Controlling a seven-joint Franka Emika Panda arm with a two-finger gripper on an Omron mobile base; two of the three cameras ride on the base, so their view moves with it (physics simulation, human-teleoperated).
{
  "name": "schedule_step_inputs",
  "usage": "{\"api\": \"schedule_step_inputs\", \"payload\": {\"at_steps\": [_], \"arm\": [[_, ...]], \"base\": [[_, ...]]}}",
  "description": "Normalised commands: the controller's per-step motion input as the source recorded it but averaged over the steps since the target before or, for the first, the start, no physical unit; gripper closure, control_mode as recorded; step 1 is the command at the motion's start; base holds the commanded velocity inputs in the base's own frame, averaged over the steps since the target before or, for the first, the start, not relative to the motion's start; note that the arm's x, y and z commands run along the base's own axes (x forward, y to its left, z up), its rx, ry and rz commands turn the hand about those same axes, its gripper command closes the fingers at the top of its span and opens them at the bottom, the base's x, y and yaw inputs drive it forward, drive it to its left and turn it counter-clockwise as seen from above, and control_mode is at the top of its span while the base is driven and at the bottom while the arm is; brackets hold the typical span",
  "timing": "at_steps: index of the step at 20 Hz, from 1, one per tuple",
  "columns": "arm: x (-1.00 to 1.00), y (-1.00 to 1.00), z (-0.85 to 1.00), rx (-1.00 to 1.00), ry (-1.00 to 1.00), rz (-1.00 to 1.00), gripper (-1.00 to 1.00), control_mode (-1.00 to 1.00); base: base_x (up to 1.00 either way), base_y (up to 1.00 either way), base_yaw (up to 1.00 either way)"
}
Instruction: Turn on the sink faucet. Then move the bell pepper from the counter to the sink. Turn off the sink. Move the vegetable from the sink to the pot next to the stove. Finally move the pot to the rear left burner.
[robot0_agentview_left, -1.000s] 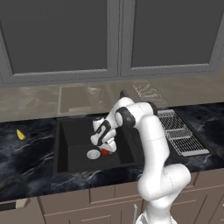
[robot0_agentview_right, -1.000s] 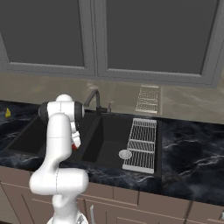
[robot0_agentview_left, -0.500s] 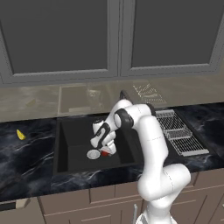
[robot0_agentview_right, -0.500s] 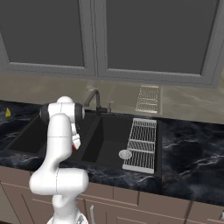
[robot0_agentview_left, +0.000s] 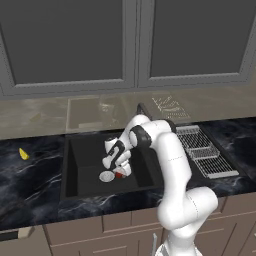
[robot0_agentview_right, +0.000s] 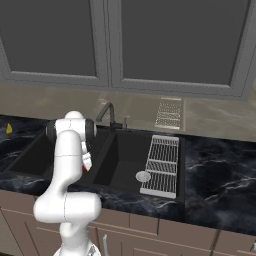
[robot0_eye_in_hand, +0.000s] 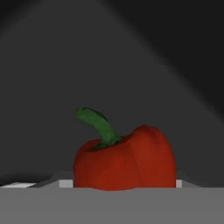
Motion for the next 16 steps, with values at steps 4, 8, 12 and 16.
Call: {"api": "schedule_step_inputs", "payload": {"at_steps": [4, 8, 12, 16], "arm": [[-0.02, 0.00, 0.03, 0.00, -0.01, 0.00, 1.00, -1.00], [-0.29, 0.00, 0.66, 0.00, -0.15, 0.00, 1.00, -1.00], [-0.34, 0.01, 0.99, 0.00, -0.16, 0.00, 1.00, -1.00], [-0.36, 0.00, 1.00, 0.00, -0.15, 0.00, 1.00, -1.00]], "base": [[0.00, 0.00, 0.00], [0.00, 0.00, 0.00], [0.00, 0.00, 0.00], [0.00, 0.00, 0.00]]}}
